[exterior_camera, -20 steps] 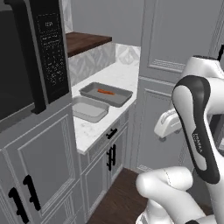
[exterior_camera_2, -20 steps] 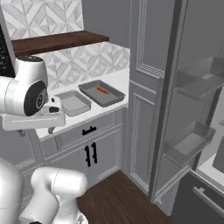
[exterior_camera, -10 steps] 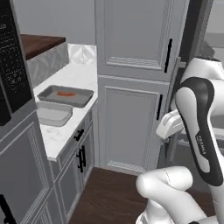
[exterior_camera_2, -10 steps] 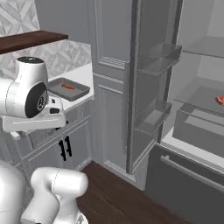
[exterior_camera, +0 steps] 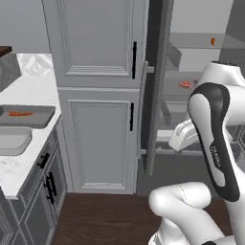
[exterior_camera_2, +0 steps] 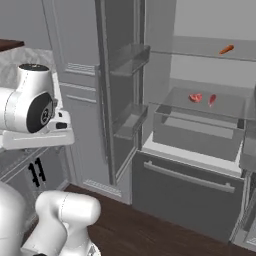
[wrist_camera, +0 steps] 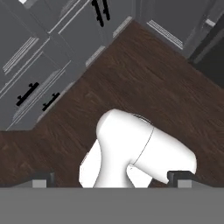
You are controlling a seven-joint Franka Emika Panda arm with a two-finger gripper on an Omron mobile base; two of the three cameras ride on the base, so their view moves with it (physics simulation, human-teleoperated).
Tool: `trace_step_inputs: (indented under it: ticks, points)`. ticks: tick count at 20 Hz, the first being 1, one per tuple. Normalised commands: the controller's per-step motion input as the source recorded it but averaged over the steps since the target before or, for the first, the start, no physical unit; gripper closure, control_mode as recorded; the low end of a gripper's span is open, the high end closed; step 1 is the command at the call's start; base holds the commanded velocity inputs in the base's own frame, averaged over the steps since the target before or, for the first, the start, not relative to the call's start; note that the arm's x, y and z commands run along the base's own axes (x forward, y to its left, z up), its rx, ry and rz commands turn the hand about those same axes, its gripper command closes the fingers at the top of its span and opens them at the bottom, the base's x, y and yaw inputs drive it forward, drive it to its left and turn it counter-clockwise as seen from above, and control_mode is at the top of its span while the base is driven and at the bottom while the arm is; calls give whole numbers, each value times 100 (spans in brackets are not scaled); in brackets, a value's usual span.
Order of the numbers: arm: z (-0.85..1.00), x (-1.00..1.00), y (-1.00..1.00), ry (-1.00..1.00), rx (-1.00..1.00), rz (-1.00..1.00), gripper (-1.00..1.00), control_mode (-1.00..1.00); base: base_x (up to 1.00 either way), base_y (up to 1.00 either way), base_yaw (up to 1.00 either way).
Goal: Place one carrot and one steak in each tupperware on the nearby counter, to pack two identical lunches.
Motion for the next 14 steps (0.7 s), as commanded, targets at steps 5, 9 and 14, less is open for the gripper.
trace_step_inputs:
  ticks: [5, 9, 14]
  points:
    - [0, 0, 0, 0, 0, 0, -100, 100, -24, -82, -29]
    - [0, 0, 0, 0, 0, 0, -100, 100, -4, -84, -21]
    - [0, 0, 0, 0, 0, 0, -100, 100, 25, -37, -29]
